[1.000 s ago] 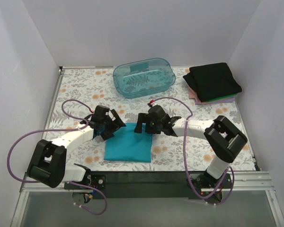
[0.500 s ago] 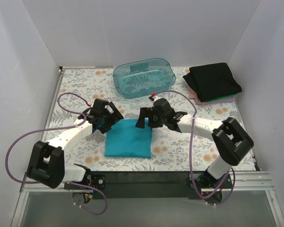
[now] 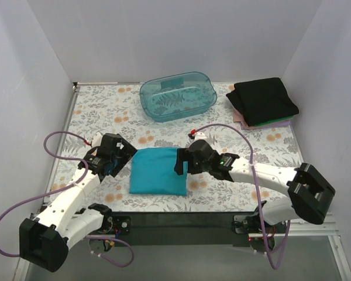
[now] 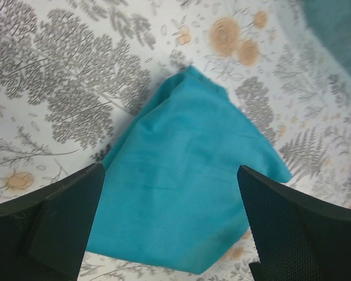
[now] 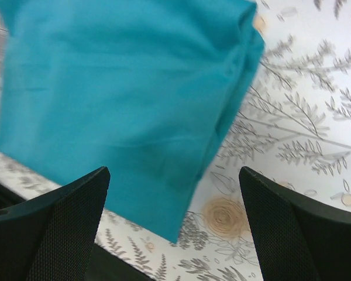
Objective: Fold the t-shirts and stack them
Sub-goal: Neatly place the folded tshirt to the corner
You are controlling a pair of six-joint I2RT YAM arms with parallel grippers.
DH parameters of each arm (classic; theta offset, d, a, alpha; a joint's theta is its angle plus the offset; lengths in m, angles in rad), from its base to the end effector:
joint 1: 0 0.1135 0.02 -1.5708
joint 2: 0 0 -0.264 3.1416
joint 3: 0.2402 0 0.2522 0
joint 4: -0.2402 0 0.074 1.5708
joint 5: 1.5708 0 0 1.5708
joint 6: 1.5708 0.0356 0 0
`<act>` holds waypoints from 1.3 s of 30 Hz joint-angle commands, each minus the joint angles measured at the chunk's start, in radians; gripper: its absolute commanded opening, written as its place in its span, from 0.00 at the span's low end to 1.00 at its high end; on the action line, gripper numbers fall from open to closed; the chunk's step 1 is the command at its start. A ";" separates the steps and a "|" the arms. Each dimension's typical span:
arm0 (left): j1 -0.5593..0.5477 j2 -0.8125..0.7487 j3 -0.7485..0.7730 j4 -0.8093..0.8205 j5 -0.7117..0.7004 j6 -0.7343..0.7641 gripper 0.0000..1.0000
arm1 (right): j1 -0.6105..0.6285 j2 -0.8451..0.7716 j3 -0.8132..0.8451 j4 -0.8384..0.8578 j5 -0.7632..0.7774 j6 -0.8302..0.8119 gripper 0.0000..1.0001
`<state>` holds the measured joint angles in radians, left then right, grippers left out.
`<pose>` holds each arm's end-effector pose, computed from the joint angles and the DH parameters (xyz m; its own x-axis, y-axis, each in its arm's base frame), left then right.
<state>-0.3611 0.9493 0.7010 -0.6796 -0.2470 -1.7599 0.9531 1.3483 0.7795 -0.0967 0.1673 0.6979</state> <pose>0.1748 -0.0567 0.2392 -0.0611 -0.9950 -0.0795 -0.7740 0.0975 -0.6256 0.1706 0.2299 0.2222 -0.7418 0.0499 -0.6688 -0.3280 0.8428 0.4267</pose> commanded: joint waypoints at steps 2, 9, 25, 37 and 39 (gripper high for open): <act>0.004 -0.024 -0.024 -0.034 0.017 0.011 0.98 | 0.055 0.102 0.066 -0.130 0.211 0.095 0.97; 0.002 -0.012 -0.046 -0.018 0.037 0.022 0.98 | 0.070 0.291 0.168 -0.144 0.229 0.110 0.88; 0.004 -0.046 -0.054 -0.026 0.031 0.020 0.98 | 0.082 0.514 0.264 -0.140 0.176 0.106 0.37; 0.004 -0.052 -0.031 -0.042 0.020 0.026 0.98 | -0.014 0.387 0.237 -0.225 0.411 -0.173 0.01; 0.004 -0.057 -0.031 0.020 0.066 0.059 0.98 | -0.082 0.344 0.237 -0.248 0.436 -0.266 0.01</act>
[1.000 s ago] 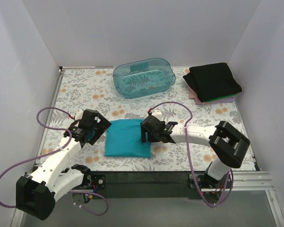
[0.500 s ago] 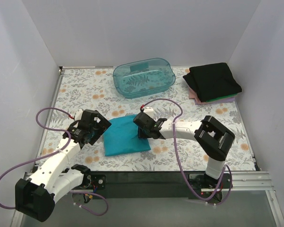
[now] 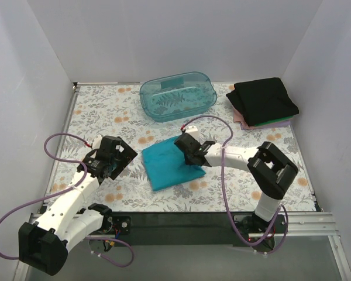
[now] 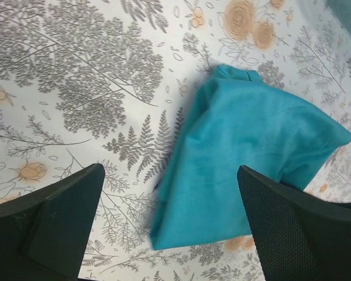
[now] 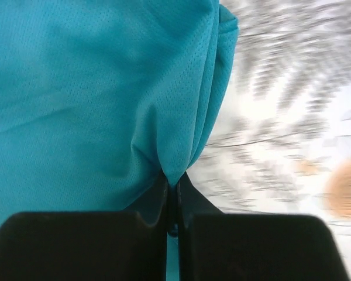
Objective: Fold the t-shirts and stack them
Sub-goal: Neatly place the folded tshirt to the corner
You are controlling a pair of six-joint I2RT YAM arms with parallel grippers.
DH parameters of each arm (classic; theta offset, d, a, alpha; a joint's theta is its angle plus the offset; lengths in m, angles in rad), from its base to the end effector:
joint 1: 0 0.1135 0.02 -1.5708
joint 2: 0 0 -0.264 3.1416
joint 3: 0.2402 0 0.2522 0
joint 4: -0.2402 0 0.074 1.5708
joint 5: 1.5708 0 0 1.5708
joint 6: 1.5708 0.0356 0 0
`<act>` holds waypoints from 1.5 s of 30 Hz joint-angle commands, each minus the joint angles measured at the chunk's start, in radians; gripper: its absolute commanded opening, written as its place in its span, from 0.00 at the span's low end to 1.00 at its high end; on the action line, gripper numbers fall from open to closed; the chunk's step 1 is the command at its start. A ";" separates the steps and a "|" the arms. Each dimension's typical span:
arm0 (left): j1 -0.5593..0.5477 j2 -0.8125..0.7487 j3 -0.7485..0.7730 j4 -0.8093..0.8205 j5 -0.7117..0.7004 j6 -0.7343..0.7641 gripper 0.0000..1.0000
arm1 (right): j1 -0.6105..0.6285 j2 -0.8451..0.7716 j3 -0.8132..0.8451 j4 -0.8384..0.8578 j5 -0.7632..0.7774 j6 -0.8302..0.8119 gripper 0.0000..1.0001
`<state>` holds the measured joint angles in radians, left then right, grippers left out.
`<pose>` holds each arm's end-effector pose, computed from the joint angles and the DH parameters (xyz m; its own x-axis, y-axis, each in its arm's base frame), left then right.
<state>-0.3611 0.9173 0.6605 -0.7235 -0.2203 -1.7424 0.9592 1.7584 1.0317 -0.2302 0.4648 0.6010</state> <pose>0.1638 -0.0536 0.2286 -0.0949 -0.9920 -0.0838 -0.8051 0.1259 -0.5796 0.2158 0.2800 0.1685 -0.7171 -0.1422 -0.6823 -0.2159 0.9761 0.0235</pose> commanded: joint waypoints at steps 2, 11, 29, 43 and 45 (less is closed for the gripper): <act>0.004 -0.023 0.027 0.090 0.076 0.060 0.98 | -0.144 -0.105 -0.018 -0.116 0.152 -0.269 0.01; 0.004 -0.060 0.113 0.157 0.024 0.076 0.98 | -0.420 -0.129 0.120 0.012 0.249 -0.696 0.01; 0.004 -0.153 0.183 -0.011 -0.330 -0.023 0.98 | -0.662 0.053 0.613 0.058 0.206 -1.101 0.01; 0.004 -0.161 0.149 0.009 -0.349 -0.026 0.98 | -0.752 0.110 0.841 -0.027 0.293 -1.049 0.01; 0.004 -0.149 0.152 0.009 -0.347 -0.023 0.98 | -0.781 0.122 0.869 -0.050 0.278 -1.018 0.01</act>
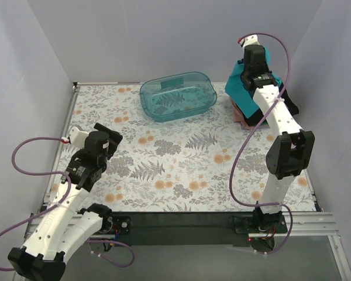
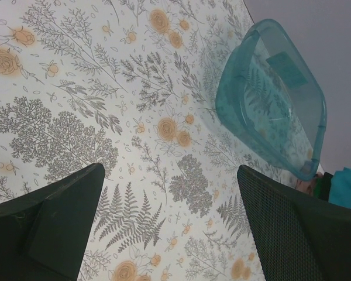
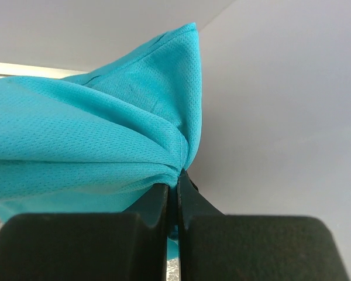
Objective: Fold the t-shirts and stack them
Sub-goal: Neatly place the folded tshirt to the corner
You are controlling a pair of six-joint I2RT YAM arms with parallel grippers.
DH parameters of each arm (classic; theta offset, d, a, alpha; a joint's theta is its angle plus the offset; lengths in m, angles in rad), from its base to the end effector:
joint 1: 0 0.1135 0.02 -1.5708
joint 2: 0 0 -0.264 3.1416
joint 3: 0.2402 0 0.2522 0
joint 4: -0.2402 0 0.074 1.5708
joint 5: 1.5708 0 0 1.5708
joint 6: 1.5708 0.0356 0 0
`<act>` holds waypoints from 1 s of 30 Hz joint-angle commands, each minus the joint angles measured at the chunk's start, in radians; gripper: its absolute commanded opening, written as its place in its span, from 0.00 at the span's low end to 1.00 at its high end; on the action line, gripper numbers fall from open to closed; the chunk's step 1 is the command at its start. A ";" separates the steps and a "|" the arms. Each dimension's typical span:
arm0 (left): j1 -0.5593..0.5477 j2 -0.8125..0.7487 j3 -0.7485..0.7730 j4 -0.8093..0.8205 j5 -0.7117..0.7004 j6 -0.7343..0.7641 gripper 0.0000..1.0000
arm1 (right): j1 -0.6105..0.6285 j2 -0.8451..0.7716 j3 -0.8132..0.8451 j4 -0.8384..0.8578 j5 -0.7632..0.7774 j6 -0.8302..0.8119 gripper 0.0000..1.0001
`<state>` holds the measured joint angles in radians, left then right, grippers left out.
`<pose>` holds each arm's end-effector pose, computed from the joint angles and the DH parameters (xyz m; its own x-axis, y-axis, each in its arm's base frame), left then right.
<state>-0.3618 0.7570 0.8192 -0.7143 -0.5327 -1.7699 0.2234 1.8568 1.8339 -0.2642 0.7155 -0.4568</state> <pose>0.1486 -0.0369 0.3064 0.1834 -0.9723 -0.1449 -0.5420 0.0230 -0.8401 0.4318 0.0741 0.3926 -0.4447 -0.4424 -0.7788 0.2788 0.7580 -0.5897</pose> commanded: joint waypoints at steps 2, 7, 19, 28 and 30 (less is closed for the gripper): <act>0.004 0.019 -0.005 -0.001 -0.035 0.004 0.98 | -0.077 0.041 0.070 -0.032 -0.004 0.079 0.01; 0.003 0.041 -0.002 -0.002 -0.035 0.010 0.98 | -0.128 0.096 0.074 -0.067 -0.123 0.129 0.01; 0.004 0.071 0.000 -0.004 -0.032 0.015 0.98 | -0.277 0.280 0.154 -0.084 -0.109 0.268 0.04; 0.004 0.094 0.006 0.001 -0.013 0.020 0.98 | -0.334 0.334 0.202 -0.086 -0.061 0.291 0.98; 0.003 0.097 0.014 0.006 -0.004 0.023 0.98 | -0.334 0.309 0.185 -0.086 -0.088 0.322 0.98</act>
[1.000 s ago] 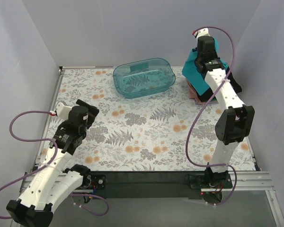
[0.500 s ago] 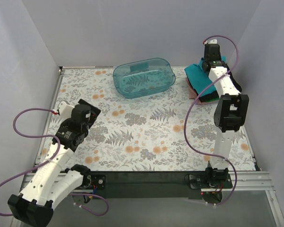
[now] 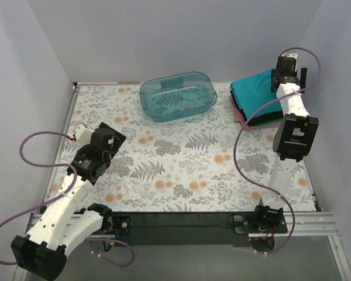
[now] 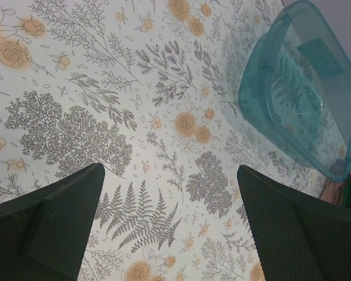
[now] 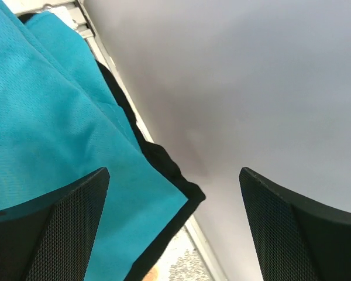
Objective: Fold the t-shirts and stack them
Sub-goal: Neatly place the folded tshirt to the corner
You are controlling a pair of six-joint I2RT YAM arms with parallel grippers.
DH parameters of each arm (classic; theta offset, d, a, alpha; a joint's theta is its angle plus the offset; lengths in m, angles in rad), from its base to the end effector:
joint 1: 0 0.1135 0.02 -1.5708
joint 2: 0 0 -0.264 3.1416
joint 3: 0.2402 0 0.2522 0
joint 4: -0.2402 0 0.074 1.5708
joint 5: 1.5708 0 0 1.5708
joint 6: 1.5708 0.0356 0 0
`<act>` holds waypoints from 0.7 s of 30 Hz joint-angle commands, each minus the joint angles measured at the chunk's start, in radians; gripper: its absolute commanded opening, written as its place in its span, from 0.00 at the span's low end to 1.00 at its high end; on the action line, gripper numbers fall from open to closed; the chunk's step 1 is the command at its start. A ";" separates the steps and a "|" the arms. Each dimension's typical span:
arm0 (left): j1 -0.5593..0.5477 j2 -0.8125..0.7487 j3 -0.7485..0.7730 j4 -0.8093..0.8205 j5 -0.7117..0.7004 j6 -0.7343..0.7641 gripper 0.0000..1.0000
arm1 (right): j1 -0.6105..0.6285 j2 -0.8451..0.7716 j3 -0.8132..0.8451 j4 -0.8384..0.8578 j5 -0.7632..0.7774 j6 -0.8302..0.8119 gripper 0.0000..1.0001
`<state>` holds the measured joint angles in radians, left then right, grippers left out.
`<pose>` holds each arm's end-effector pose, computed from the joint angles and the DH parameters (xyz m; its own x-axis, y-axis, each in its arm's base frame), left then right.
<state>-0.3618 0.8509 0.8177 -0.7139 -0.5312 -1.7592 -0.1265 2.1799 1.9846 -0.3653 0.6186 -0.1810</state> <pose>0.1650 -0.0432 0.2927 0.1607 -0.9664 -0.2007 -0.6163 0.0606 -0.7852 0.5035 -0.0849 0.2866 -0.6250 -0.0683 -0.7776 0.4854 0.7461 -0.4558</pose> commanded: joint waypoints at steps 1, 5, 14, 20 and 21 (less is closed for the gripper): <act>0.004 0.004 0.015 0.008 0.003 0.020 0.98 | 0.016 -0.052 0.007 0.016 -0.018 0.061 0.98; 0.004 0.008 0.017 0.047 0.085 0.046 0.98 | 0.016 -0.169 -0.091 0.017 -0.211 0.139 0.99; 0.004 -0.039 0.061 -0.027 0.145 0.079 0.98 | 0.030 -0.544 -0.557 0.141 -0.611 0.328 0.98; 0.004 -0.070 0.098 -0.101 0.203 0.108 0.98 | 0.057 -0.863 -0.910 0.176 -0.612 0.441 0.98; 0.004 -0.078 0.095 -0.101 0.223 0.118 0.98 | 0.062 -0.955 -1.003 0.184 -0.611 0.446 0.98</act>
<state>-0.3618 0.7994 0.8860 -0.7708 -0.3687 -1.6848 -0.0765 1.3769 1.1221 -0.2363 0.0566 0.1799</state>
